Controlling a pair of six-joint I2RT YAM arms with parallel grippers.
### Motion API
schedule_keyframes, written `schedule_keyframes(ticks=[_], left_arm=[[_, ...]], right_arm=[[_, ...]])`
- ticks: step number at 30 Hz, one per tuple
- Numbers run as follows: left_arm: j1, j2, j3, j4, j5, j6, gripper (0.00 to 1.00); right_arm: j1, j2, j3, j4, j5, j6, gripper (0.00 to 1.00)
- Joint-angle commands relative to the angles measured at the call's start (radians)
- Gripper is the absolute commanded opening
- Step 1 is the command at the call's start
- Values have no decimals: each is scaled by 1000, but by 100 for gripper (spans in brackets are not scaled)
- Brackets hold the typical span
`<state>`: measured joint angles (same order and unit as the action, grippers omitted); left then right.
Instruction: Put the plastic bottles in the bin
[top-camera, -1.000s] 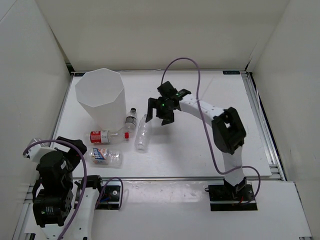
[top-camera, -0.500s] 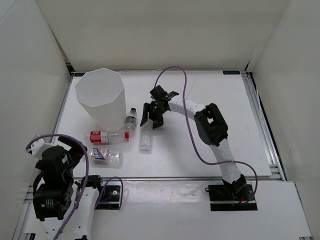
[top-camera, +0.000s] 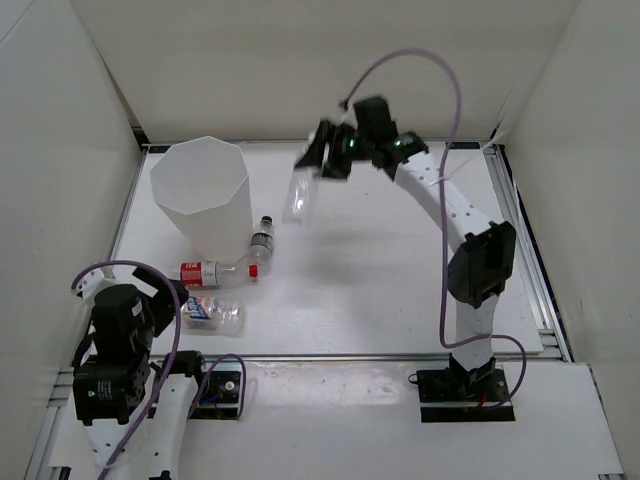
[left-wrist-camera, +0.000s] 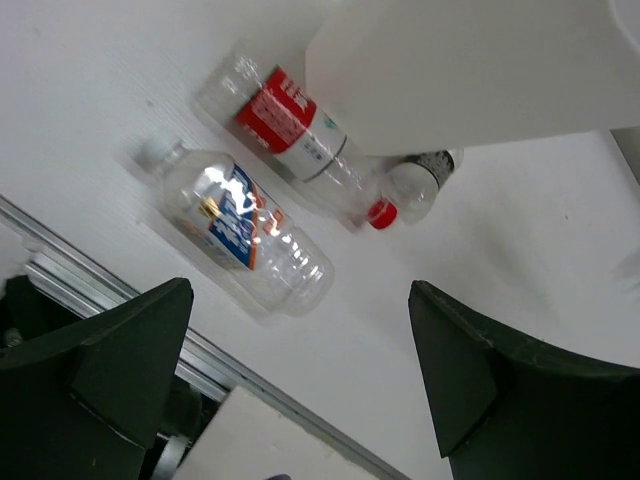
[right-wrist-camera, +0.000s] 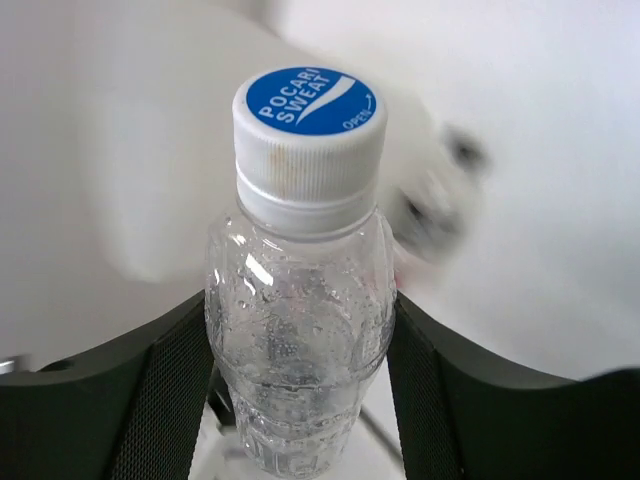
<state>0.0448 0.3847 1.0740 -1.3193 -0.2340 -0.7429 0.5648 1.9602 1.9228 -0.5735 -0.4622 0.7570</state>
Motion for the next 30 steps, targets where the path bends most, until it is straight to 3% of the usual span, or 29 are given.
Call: schedule_keyframes(ticks=[1,4,7,11,14,18,20,26,30], left_arm=[[-20,28,-54,16,94,-110,100],[-40,49,-89,-46,94,-185,100],[-51,78,-89,-72,61,-185,100],[-51,143,-80,-84,73,-99,100],[-51,192,-71,-106,73,-32,100],[-51,232,-49,-106,82,-12,100],[-51,244,-39,-106,82,-12,100],[-51,233,-100,-55,62,-108,100],[-51,224,-230,-44,53,-254,100]], right_arm=[[7,32,371,136,-119,5,50],[18,167,646,213,-151,27,50],[69,149,524,398,-100,15,51],[191,232,623,399,49,-147,54],[262,232,579,476,222,-240,57],[303,284,642,518,315,-358,75],[313,263,624,528,356,-404,99],[322,51,524,399,485,-446,99],[322,-73,478,263,508,-465,99]])
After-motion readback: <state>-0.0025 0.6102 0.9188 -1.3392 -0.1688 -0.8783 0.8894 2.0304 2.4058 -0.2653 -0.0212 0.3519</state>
